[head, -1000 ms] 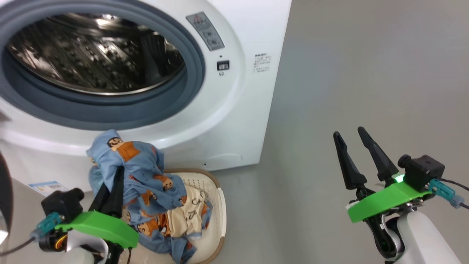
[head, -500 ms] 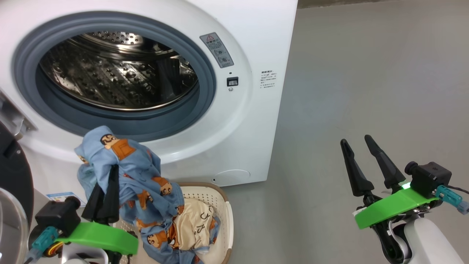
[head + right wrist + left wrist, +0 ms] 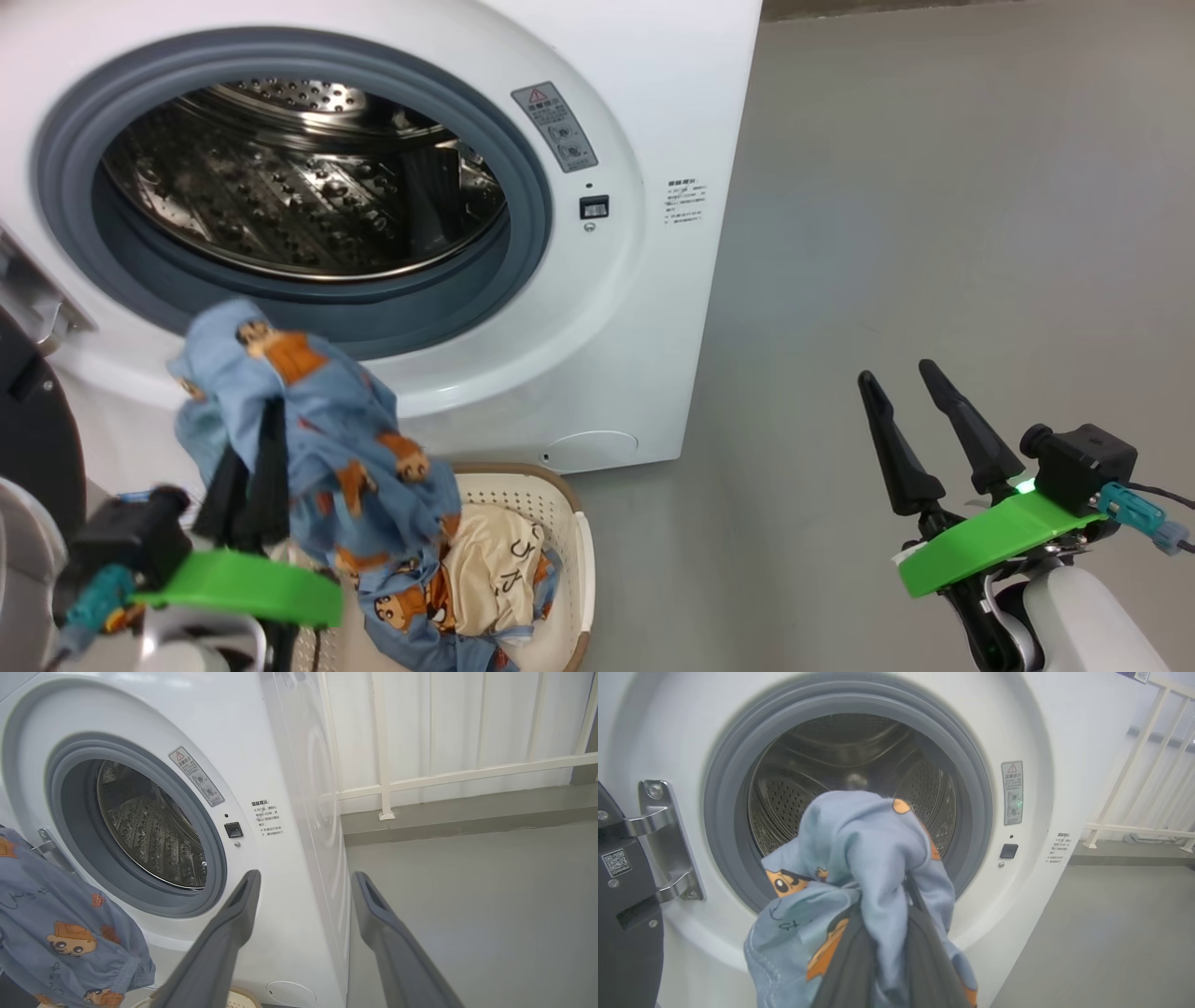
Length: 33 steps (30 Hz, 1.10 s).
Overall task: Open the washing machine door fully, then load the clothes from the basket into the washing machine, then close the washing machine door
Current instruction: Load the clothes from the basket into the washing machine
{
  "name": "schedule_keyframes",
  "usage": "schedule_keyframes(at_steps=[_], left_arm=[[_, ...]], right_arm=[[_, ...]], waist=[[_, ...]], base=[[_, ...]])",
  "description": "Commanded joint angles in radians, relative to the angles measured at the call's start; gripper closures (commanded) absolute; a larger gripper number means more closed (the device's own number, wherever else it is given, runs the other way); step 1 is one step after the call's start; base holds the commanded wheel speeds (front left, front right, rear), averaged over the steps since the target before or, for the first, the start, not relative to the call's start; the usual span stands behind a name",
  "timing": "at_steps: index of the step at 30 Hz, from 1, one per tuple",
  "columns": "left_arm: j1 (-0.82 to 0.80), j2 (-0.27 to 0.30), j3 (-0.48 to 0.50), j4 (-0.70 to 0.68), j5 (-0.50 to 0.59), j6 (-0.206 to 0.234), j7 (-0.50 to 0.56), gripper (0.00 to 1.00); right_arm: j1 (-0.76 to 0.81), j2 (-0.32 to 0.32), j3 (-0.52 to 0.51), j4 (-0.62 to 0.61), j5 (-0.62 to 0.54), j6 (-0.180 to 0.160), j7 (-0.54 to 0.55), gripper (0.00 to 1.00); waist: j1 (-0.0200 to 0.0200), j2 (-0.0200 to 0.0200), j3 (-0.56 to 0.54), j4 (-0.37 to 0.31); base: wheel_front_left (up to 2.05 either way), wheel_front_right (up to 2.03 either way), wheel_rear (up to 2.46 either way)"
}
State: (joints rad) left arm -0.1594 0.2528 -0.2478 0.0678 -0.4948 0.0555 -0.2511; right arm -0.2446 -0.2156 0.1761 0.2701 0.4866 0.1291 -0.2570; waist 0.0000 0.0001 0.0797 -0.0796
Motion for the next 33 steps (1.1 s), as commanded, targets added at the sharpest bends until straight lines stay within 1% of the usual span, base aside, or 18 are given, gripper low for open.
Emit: schedule_keyframes(at_steps=[1, 5, 10, 15, 20, 24, 28, 33], left_arm=[[-0.068, 0.018, 0.049, -0.022, 0.018, -0.004, -0.011, 1.0], [-0.121, 0.018, 0.057, 0.003, 0.036, -0.012, -0.011, 1.0], [-0.24, 0.016, 0.051, 0.103, 0.037, -0.042, -0.011, 1.0], [-0.378, 0.014, 0.048, 0.242, 0.038, -0.08, -0.011, 1.0], [-0.52, 0.022, 0.044, 0.429, 0.034, -0.116, -0.007, 1.0], [-0.641, 0.038, 0.054, 0.567, 0.034, -0.134, -0.009, 1.0], [-0.751, 0.065, 0.065, 0.681, 0.04, -0.147, -0.01, 1.0], [-0.872, 0.098, 0.069, 0.765, 0.064, -0.159, -0.01, 1.0]], right_arm=[[-0.008, -0.008, 0.023, -0.021, 0.007, 0.002, -0.005, 0.0], [-0.015, -0.009, 0.032, -0.023, 0.009, 0.002, -0.005, 0.0], [-0.027, -0.003, 0.043, -0.027, 0.006, 0.002, -0.005, 0.0], [-0.053, 0.008, 0.059, -0.033, 0.001, 0.002, -0.005, 0.0], [-0.086, 0.026, 0.063, -0.044, -0.008, 0.002, -0.005, 0.0], [-0.115, 0.045, 0.065, -0.058, -0.018, 0.002, -0.005, 0.0], [-0.142, 0.066, 0.067, -0.07, -0.027, 0.002, -0.005, 0.0], [-0.162, 0.09, 0.062, -0.082, -0.04, 0.002, -0.005, 0.0]], waist=[[0.0, -0.0001, 0.003, -0.005], [0.0, -0.0001, 0.017, -0.017], [0.0, -0.0001, 0.057, -0.032], [0.0, -0.0001, 0.127, -0.06], [0.0, -0.0001, 0.219, -0.102], [0.0, -0.0001, 0.298, -0.138], [0.0, -0.0001, 0.373, -0.173], [0.0, -0.0001, 0.456, -0.209]], base=[[0.0, 0.0, 0.0], [0.0, 0.0, 0.0], [0.0, 0.0, 0.0], [0.0, 0.0, 0.0], [0.0, 0.0, 0.0], [0.0, 0.0, 0.0], [0.0, 0.0, 0.0], [0.0, 0.0, 0.0]])
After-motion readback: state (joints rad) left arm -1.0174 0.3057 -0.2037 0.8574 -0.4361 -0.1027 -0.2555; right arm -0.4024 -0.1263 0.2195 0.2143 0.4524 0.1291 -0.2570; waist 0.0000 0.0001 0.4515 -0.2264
